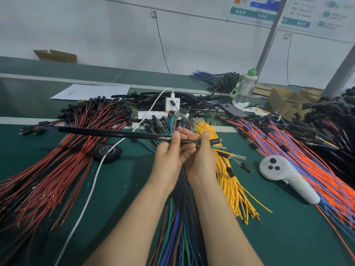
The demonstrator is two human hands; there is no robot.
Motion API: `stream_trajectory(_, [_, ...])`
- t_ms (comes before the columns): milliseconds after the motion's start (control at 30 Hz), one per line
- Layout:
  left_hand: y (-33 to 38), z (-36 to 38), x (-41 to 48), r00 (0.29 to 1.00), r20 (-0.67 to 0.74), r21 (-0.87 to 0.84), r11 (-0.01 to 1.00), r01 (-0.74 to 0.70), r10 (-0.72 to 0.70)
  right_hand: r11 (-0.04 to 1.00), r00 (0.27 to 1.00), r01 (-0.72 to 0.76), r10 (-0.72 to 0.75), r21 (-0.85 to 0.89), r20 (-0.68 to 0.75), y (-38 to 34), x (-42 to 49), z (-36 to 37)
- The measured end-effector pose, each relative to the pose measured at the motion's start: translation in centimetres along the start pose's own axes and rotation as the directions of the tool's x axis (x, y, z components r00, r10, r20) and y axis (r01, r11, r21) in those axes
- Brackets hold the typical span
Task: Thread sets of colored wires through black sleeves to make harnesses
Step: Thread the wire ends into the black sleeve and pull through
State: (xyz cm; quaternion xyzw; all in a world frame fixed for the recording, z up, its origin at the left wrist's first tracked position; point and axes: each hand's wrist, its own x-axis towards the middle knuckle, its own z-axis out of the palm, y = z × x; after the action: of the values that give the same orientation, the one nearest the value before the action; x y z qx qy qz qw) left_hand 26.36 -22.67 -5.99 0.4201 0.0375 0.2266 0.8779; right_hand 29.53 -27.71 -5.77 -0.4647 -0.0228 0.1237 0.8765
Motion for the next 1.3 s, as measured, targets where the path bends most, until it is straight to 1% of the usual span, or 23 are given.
stream_trajectory(100, [1.1,-0.5,0.3,1.0,-0.006,-0.117,0.993,0.012,-0.013,0.986,0.994,-0.084,0.072,0.145,0.084,-0.2,-0.4,0.8])
stream_trajectory(167, [1.8,-0.9,0.6,1.0,-0.015,-0.198,0.98,0.009,-0.012,0.965,0.994,-0.088,0.071,0.246,0.078,-0.6,-0.7,0.9])
stream_trajectory(267, [1.8,-0.9,0.6,1.0,-0.005,-0.209,0.978,0.007,-0.008,0.923,0.997,-0.07,0.047,0.378,0.068,-1.0,-0.5,0.3])
stream_trajectory(333, [1.5,-0.7,0.4,1.0,-0.015,-0.203,0.979,0.016,-0.019,0.883,0.999,-0.046,0.038,0.467,0.027,-0.8,-0.1,-0.3])
stream_trajectory(367, [1.3,-0.5,0.4,1.0,-0.019,-0.203,0.979,0.02,-0.024,0.877,1.0,-0.028,0.03,0.48,0.003,-0.7,0.1,-0.5])
stream_trajectory(433, [1.0,-0.4,0.3,0.999,-0.026,-0.2,0.98,0.026,-0.031,0.905,1.0,0.012,0.001,0.425,-0.031,-0.5,0.5,-0.7])
stream_trajectory(533, [0.3,0.0,0.0,1.0,-0.009,-0.131,0.991,0.028,-0.029,0.94,0.997,0.056,-0.036,0.337,-0.066,-0.2,0.9,-0.5])
stream_trajectory(633, [-0.4,0.5,-0.3,1.0,0.007,-0.064,0.998,0.025,-0.025,0.964,0.995,0.053,-0.03,0.259,-0.092,0.3,0.9,-0.4])
stream_trajectory(733, [-0.5,0.3,-0.1,0.999,-0.029,-0.022,0.999,0.023,-0.023,0.982,0.995,0.073,-0.059,0.173,-0.084,0.9,0.8,-0.2])
stream_trajectory(800, [-0.4,0.0,0.0,0.999,-0.027,-0.011,0.999,0.031,-0.032,0.989,0.994,0.091,-0.083,0.117,-0.073,0.8,0.7,0.0])
stream_trajectory(900, [0.0,-0.3,0.0,0.998,0.01,-0.042,0.997,0.069,-0.069,0.996,0.997,0.075,-0.074,0.056,-0.029,0.3,0.5,-0.2])
stream_trajectory(1000, [0.9,-0.8,0.4,0.996,0.03,-0.186,0.979,0.089,-0.085,0.998,0.998,0.056,-0.056,0.002,0.01,-0.2,0.3,-0.3])
stream_trajectory(1033, [1.3,-1.1,0.6,0.997,0.009,-0.242,0.967,0.08,-0.08,0.999,0.999,0.028,-0.028,0.016,0.024,-0.3,0.2,-0.3])
stream_trajectory(1100, [1.8,-1.8,1.0,0.997,-0.046,-0.316,0.948,0.045,-0.062,0.989,0.998,-0.047,0.041,0.142,0.041,-0.7,0.0,-0.2])
stream_trajectory(1200, [2.0,-2.1,1.2,0.996,-0.062,-0.32,0.947,0.037,-0.06,0.917,0.996,-0.086,0.064,0.39,0.069,-0.9,0.1,-0.5])
stream_trajectory(1233, [1.8,-2.1,1.2,0.996,-0.059,-0.315,0.948,0.045,-0.067,0.893,0.995,-0.095,0.067,0.439,0.08,-0.9,0.2,-0.6])
stream_trajectory(1300, [1.6,-1.9,1.1,0.996,-0.054,-0.303,0.951,0.057,-0.077,0.876,0.993,-0.111,0.076,0.47,0.094,-0.8,0.3,-0.7])
